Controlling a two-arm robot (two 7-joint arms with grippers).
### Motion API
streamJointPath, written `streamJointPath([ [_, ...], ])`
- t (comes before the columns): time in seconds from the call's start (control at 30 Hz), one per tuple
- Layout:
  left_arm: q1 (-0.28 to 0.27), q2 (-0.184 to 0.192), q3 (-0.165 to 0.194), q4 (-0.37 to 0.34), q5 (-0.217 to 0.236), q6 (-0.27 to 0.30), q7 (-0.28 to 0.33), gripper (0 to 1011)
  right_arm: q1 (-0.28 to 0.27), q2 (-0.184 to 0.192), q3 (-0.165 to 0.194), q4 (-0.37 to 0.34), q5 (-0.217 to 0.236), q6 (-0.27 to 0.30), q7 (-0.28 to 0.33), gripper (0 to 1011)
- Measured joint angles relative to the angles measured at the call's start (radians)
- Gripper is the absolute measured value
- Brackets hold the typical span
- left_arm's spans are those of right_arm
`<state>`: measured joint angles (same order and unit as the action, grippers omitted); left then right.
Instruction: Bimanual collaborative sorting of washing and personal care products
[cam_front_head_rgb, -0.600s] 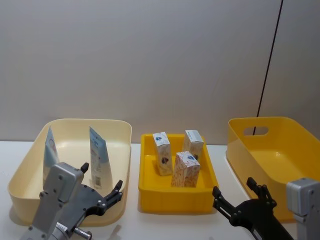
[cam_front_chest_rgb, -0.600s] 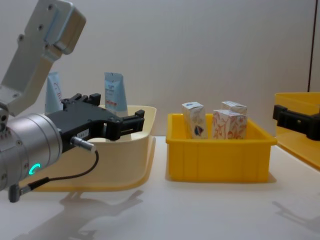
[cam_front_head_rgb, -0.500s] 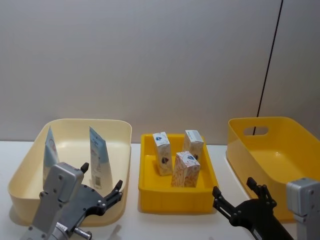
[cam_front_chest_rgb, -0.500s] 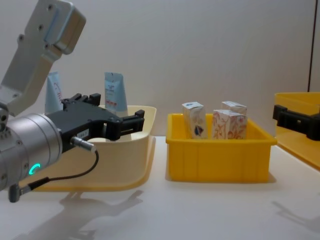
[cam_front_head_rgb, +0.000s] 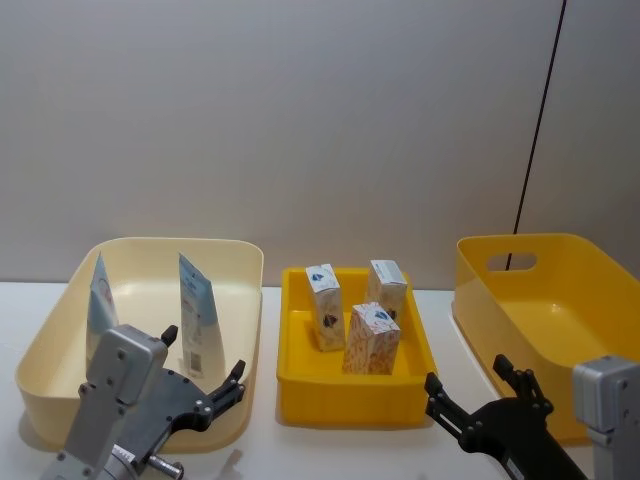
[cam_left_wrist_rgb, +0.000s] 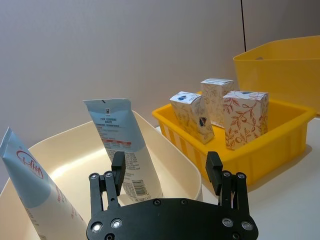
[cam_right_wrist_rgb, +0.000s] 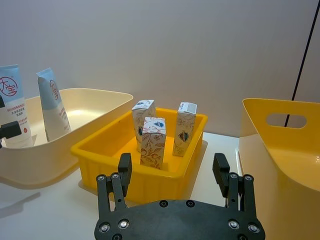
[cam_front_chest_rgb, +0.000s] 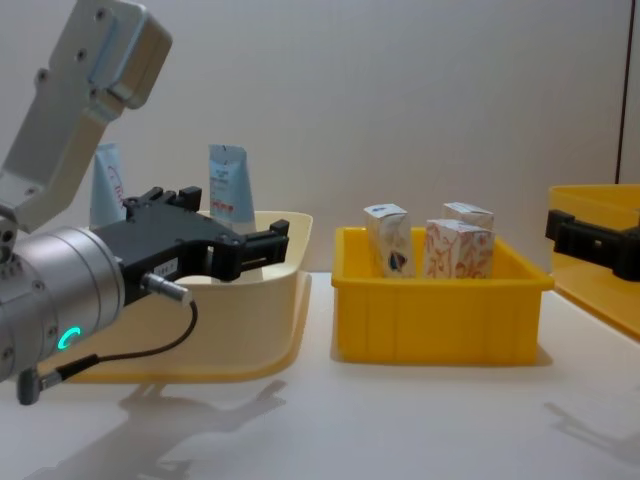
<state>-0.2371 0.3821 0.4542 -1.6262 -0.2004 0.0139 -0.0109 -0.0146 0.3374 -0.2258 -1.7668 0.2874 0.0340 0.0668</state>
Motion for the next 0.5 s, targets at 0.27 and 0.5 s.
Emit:
streamJointPath([
  [0.27,0.0,0.0,0.0,0.0,0.0,0.0,0.0,1003,0.0,0.0,0.0,0.0,0.0,0.0,0.0,1007],
  [0.5,0.0,0.0,0.0,0.0,0.0,0.0,0.0,1004,0.0,0.0,0.0,0.0,0.0,0.0,0.0,1006],
])
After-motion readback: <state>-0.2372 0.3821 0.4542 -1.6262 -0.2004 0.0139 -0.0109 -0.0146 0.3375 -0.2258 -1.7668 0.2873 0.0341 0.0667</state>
